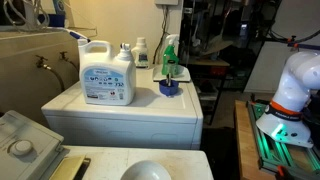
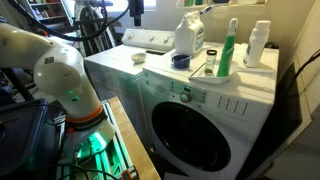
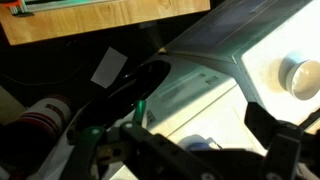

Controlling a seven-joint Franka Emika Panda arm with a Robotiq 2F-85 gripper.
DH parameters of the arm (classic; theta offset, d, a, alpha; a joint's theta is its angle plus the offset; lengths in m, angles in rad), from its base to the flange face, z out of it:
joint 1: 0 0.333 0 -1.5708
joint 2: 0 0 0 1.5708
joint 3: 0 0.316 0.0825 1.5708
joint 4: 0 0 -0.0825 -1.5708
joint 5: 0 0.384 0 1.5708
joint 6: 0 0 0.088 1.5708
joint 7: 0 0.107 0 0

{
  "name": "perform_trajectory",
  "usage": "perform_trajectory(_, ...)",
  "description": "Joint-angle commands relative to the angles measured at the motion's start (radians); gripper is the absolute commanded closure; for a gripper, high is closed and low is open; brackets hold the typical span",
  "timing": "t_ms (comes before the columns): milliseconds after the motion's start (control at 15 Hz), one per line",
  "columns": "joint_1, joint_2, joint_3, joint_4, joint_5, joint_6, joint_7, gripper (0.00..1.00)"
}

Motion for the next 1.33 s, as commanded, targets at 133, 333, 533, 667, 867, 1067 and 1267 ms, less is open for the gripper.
perform_trajectory(133, -0.027, 0.004, 0.016, 0.003, 0.011, -0.005, -0.016, 0.0)
perform_trajectory(333, -0.027, 0.004, 0.016, 0.003, 0.011, -0.005, -0.016, 0.0)
perform_trajectory(533, -0.027, 0.004, 0.016, 0.003, 0.011, -0.005, -0.016, 0.0)
perform_trajectory(667, -0.01, -0.004, 0.012, -0.004, 0.066, 0.037, -0.019, 0.0)
perform_trajectory(867, 0.062, 0.026, 0.123, 0.047, 0.232, 0.204, -0.008, 0.0)
perform_trajectory(1067, 0.127, 0.114, 0.252, 0.128, 0.276, 0.38, -0.038, 0.0)
perform_trajectory(1267, 0.166, 0.29, 0.365, 0.253, 0.184, 0.502, -0.069, 0.0)
